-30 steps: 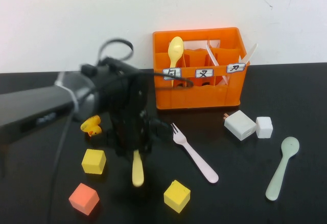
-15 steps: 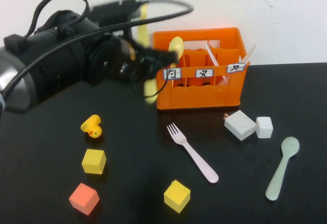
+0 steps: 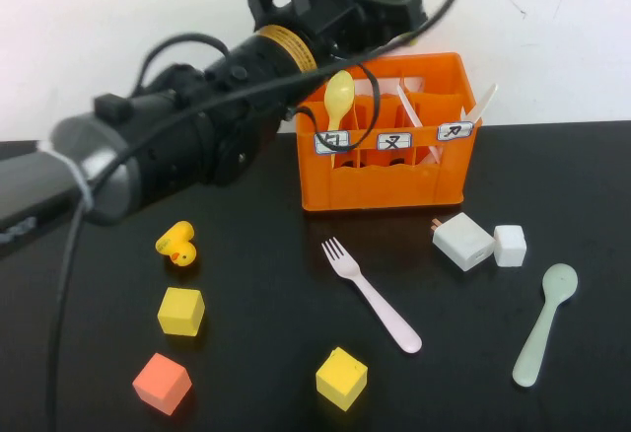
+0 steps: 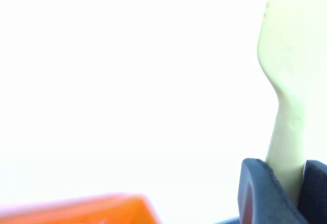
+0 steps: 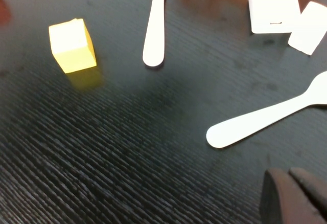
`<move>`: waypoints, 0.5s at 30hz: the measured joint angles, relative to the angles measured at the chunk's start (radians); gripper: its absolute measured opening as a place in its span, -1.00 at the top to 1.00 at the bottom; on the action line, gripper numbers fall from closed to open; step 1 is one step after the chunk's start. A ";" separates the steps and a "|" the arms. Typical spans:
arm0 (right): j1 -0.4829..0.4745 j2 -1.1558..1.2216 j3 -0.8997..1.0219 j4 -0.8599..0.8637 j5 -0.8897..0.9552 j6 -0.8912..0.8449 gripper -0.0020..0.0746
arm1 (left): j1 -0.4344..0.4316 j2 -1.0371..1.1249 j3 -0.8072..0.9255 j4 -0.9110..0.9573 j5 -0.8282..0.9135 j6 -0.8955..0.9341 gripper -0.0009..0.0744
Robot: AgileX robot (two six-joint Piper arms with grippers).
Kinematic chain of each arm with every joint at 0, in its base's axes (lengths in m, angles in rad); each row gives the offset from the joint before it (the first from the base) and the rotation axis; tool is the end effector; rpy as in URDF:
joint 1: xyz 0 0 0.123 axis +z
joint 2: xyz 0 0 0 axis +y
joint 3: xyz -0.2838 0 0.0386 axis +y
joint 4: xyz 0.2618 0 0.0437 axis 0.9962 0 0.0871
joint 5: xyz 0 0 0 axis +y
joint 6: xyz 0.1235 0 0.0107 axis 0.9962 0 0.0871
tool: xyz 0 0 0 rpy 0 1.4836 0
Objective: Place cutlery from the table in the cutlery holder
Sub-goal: Place the knife on the box
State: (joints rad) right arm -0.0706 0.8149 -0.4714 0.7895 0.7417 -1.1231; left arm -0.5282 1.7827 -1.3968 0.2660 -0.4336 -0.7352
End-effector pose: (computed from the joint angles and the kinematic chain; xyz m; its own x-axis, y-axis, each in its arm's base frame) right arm 0.1718 0.0475 0.2287 -0.5297 -0.3718 -0.7624 -0.5734 0.8192 -0.0011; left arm 0.4066 -0.2531 0.3491 -0.1896 -0.4338 -0.8808 0.5742 0.6787 -0.4578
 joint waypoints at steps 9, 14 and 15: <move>0.000 0.000 0.000 0.002 0.000 0.000 0.95 | 0.000 0.129 0.000 0.010 -0.382 0.000 0.64; 0.000 0.000 0.000 0.002 0.000 -0.002 0.95 | 0.000 0.191 0.000 0.011 -0.410 0.000 0.64; 0.000 0.000 0.000 0.002 0.000 -0.002 0.95 | 0.000 0.205 0.000 0.009 -0.414 0.000 0.64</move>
State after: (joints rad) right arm -0.0706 0.8149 -0.4714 0.7916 0.7417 -1.1253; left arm -0.5282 1.9881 -1.3968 0.2753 -0.8477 -0.7352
